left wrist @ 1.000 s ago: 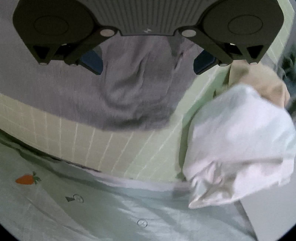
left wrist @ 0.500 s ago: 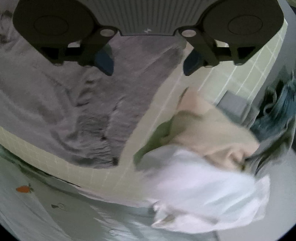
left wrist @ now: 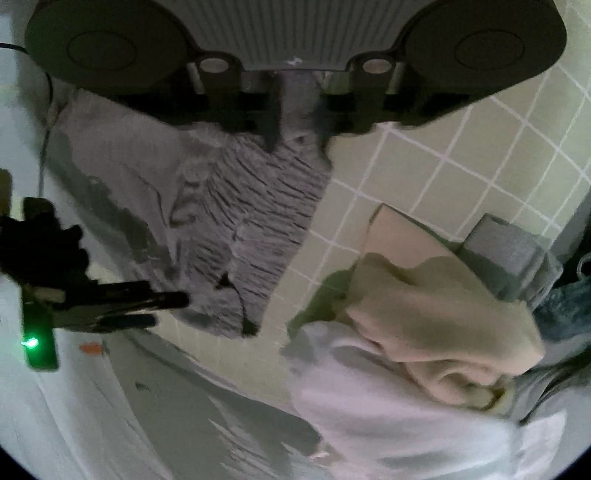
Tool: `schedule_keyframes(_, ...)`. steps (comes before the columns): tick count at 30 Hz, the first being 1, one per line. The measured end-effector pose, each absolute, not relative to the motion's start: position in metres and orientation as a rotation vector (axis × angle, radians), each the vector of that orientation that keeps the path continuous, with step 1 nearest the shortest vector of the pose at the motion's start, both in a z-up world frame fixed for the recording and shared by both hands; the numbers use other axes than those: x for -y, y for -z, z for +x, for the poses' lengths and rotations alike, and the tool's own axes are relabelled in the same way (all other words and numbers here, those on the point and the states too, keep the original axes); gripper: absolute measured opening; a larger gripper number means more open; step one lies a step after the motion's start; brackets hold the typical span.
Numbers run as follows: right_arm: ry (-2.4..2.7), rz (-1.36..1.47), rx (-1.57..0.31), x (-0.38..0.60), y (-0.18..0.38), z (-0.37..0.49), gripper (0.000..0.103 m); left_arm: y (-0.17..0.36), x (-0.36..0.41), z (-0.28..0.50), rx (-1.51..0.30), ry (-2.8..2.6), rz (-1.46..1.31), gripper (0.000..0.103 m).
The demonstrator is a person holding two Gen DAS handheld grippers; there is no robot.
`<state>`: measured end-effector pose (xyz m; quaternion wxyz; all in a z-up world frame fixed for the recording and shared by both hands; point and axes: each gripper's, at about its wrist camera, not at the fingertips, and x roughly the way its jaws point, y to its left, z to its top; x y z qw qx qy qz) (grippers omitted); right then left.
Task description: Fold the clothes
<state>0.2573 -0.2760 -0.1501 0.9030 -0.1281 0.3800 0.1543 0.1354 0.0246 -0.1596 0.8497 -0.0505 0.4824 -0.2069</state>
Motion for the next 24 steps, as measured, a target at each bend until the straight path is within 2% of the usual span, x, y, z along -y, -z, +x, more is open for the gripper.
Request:
schedule_keyframes(1, -0.366, -0.274, -0.799, 0.27, 0.153, 0.267, 0.08, 0.161, -0.029, 0.138, -1.018, 0.436, -0.152, 0.013)
schedule_keyframes(3, -0.441, -0.286, -0.835, 0.261, 0.163, 0.279, 0.059, 0.161, -0.037, 0.139, -1.015, 0.427, -0.206, 0.011)
schedule_keyframes(4, -0.484, -0.283, -0.849, 0.258, 0.166, 0.284, 0.054, 0.16, -0.041, 0.138, -1.009, 0.422, -0.218, 0.01)
schedule_keyframes(5, -0.522, -0.26, -0.849, 0.258, 0.166, 0.285, 0.033, 0.159, -0.044, 0.138, -1.002, 0.418, -0.229, 0.01)
schedule_keyframes(6, -0.532, -0.238, -0.843, 0.259, 0.163, 0.286, 0.0, 0.156, -0.049, 0.138, -0.991, 0.412, -0.254, 0.009)
schedule_keyframes(12, -0.512, -0.045, -0.786, 0.276, 0.146, 0.296, 0.001, 0.151, -0.096, 0.14, -0.916, 0.284, -0.502, 0.009)
schedule_keyframes(14, -0.482, -0.007, -0.776, 0.275, 0.145, 0.302, 0.002, 0.155, -0.101, 0.141, -0.93, 0.234, -0.509, 0.009)
schedule_keyframes(16, -0.416, -0.013, -0.787, 0.267, 0.148, 0.309, 0.006, 0.16, -0.105, 0.141, -0.945, 0.184, -0.512, 0.01)
schedule_keyframes(17, -0.368, -0.023, -0.801, 0.264, 0.149, 0.312, 0.019, 0.162, -0.106, 0.142, -0.953, 0.158, -0.514, 0.014)
schedule_keyframes(18, -0.33, -0.019, -0.807, 0.264, 0.147, 0.313, 0.045, 0.164, -0.108, 0.142, -0.96, 0.133, -0.516, 0.019)
schedule_keyframes(20, -0.255, 0.011, -0.765, 0.277, 0.136, 0.301, 0.067, 0.16, -0.104, 0.14, -0.958, 0.11, -0.492, 0.024)
schedule_keyframes(22, -0.186, 0.049, -0.723, 0.291, 0.122, 0.274, 0.079, 0.153, -0.098, 0.137, -0.944, 0.074, -0.445, 0.04)
schedule_keyframes(23, -0.142, 0.067, -0.706, 0.299, 0.115, 0.257, 0.088, 0.148, -0.096, 0.135, -0.932, 0.05, -0.414, 0.053)
schedule_keyframes(24, -0.099, 0.084, -0.689, 0.307, 0.108, 0.239, 0.093, 0.143, -0.094, 0.132, -0.919, 0.027, -0.383, 0.063)
